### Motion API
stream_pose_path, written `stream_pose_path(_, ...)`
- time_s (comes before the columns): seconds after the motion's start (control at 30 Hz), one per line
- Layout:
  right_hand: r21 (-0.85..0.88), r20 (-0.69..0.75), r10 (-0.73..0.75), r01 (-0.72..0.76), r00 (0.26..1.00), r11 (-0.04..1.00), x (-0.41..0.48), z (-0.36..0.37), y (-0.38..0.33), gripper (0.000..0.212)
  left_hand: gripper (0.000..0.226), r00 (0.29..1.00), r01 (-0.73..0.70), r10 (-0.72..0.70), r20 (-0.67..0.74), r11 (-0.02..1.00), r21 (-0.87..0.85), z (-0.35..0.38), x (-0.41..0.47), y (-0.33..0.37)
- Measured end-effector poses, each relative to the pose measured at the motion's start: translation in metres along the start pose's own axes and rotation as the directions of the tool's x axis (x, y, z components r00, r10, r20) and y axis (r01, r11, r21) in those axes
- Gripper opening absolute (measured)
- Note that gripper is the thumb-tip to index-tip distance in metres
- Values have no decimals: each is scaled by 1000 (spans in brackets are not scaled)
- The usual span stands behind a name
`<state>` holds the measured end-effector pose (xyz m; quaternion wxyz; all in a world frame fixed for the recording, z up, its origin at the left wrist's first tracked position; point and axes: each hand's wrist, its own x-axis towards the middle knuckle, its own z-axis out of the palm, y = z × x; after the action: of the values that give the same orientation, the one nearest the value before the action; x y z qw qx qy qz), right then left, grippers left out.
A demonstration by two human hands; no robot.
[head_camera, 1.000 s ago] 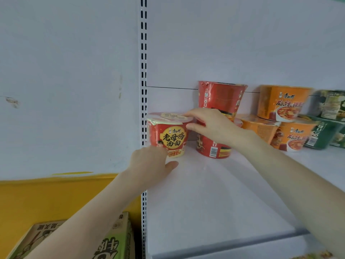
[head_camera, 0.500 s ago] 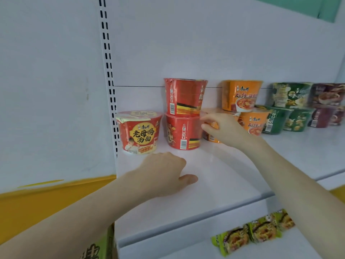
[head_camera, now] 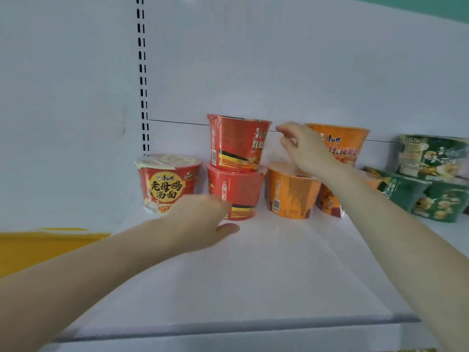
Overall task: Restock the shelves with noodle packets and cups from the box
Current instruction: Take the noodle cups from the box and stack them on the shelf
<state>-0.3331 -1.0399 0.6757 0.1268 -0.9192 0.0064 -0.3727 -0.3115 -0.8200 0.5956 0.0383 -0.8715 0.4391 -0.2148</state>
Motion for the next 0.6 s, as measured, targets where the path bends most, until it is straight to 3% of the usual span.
stream_pose_path(0.1,47,29,-39,38,999,998,19,2,7,43,38,958,102,-101,-267,995,-12,-1,22,-2)
stream_pose_path(0.2,88,122,-118,107,986,990,33,7,13,49,33,889,95,-62,-453,994,50,0,40,-4)
stream_pose_path(0.3,146,165,-174,150,971,978,41,9,20,48,35,891,85,-49,-452,995,59,12,53,-3)
stream_pose_path(0.43,280,95,-161,129,982,951,47,11,26,36,33,884,76,-44,-465,996,51,20,61,2)
stream_pose_path(0.6,353,-2,-171,161,985,922,41,12,14,28,15,864,51,-89,-496,995,-90,20,65,-3)
